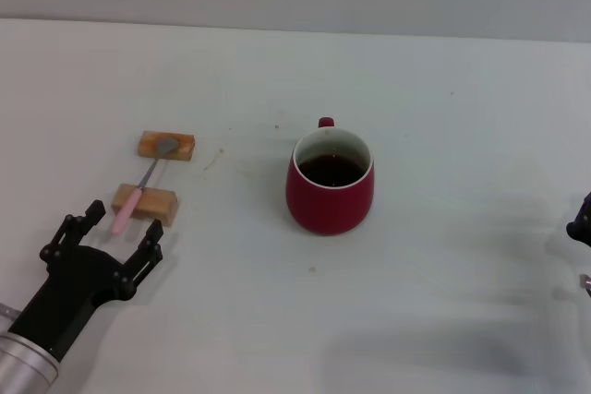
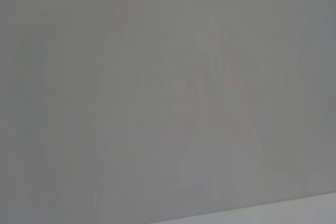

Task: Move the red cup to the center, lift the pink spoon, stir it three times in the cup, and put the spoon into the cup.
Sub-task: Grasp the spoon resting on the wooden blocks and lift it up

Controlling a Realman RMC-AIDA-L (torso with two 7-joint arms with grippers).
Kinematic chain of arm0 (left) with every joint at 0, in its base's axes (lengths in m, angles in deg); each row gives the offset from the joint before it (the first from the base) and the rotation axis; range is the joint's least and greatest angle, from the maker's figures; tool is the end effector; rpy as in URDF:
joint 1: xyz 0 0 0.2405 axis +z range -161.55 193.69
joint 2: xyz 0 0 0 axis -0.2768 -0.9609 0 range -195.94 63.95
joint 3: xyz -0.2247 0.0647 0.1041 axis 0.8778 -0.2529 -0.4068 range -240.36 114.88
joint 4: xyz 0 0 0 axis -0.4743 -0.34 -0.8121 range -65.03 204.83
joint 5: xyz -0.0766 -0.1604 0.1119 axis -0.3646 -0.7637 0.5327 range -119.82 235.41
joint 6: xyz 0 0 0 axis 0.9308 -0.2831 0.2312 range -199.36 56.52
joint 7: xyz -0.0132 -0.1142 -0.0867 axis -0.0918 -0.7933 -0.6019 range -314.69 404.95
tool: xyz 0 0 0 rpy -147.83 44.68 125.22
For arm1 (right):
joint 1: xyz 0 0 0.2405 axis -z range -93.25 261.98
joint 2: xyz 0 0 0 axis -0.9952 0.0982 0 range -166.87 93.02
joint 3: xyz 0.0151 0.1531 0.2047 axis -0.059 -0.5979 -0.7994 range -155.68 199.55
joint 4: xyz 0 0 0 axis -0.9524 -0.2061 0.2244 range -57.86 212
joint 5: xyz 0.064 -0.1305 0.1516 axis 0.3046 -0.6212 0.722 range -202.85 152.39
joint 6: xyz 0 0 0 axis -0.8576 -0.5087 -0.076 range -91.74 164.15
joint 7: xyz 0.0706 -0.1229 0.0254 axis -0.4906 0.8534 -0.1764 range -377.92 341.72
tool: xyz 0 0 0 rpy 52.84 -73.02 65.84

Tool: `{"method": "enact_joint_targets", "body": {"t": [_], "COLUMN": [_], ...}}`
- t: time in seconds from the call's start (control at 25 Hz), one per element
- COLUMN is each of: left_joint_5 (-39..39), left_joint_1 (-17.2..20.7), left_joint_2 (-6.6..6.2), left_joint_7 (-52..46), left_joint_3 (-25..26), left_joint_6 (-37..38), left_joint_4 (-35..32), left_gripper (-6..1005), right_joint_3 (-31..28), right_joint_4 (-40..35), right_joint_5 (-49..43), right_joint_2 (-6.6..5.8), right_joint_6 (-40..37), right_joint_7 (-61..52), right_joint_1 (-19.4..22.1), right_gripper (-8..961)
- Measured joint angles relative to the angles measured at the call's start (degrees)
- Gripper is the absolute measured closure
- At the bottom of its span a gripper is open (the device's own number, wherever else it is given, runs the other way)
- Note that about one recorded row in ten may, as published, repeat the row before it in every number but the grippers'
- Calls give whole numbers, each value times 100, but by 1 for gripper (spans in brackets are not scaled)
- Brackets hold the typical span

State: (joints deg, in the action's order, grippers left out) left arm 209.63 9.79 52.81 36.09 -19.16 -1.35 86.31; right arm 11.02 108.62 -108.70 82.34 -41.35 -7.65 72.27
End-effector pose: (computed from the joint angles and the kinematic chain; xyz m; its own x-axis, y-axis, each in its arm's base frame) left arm -0.3468 0.2149 -0.0669 0.7353 0.1021 0.6700 0.6522 -0.3753 -0.6586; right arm 0.3274 0.2322 -0.0625 0.6063 -0.0308 -0.7947 -0.7907 0.0839 -0.6065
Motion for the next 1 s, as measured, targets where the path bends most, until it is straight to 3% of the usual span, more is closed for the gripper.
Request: {"method": "enact_joint_targets", "body": {"t": [0.84, 1.0], "left_joint_5": [-21, -23], "left_joint_1": [-125, -132], "left_joint_2": [0, 5], "left_joint_7": [72, 76], "left_joint_3": [55, 55], "left_joint_6": [-309, -354], "left_joint_4": [7, 3], "left_gripper": [274, 369], "right_joint_3": [20, 20], "right_joint_4": [18, 18], "right_joint_5": [-13, -13], "right_joint_2": [0, 0], "right_joint_6": [5, 4], "right_joint_7": [0, 0], "right_joint_1": [12, 6], "right_gripper": [954, 953]}}
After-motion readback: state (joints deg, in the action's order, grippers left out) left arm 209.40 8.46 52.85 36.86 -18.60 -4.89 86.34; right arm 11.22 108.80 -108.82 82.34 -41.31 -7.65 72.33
